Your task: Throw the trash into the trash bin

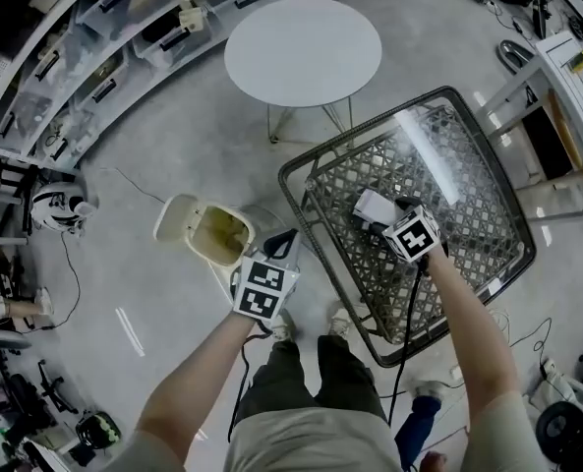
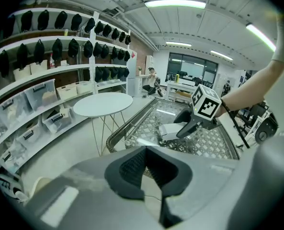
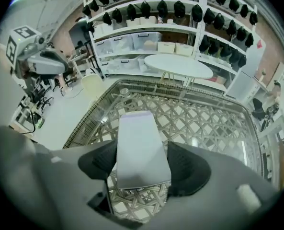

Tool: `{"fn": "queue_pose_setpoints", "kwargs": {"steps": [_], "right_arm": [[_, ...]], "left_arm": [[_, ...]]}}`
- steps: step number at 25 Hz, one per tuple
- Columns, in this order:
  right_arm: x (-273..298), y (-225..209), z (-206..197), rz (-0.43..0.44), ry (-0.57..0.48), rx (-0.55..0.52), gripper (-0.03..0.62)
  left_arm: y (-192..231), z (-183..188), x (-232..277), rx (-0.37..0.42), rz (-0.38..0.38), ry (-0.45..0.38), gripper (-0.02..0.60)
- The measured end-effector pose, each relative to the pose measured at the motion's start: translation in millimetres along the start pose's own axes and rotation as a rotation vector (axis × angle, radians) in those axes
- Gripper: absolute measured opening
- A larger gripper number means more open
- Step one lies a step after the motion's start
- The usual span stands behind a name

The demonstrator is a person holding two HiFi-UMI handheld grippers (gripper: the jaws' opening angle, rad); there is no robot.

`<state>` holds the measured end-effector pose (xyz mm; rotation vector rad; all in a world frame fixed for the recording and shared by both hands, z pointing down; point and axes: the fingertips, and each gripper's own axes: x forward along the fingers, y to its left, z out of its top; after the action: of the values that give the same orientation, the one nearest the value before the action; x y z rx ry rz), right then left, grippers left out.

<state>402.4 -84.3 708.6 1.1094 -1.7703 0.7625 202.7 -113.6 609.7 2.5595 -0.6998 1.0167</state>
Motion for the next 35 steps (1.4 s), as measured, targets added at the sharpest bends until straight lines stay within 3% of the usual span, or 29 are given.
{"fn": "queue_pose_setpoints", "kwargs": {"steps": [6,15,24,35], "right_arm": [[-42,7,32,-0.035,-0.104,0.055,0.325],[-134,47,106,-0.048,-0.332,0.118,0.321],[-222,106,185,-0.041,-0.513,0.063,0.318],[-299,191,265,-0.025,-0.715,-0.081,0.318]], "left_arm": [[25,12,-36,-0.015,0.039,-0.047,0.003],[73,45,-123,-0.069,0.13,-0.183,0.003],[103,63,-214,-0.074,0.181,-0.278,0.003],[133,65,-331,-0.073,0.311,-0.393,0.002]]}}
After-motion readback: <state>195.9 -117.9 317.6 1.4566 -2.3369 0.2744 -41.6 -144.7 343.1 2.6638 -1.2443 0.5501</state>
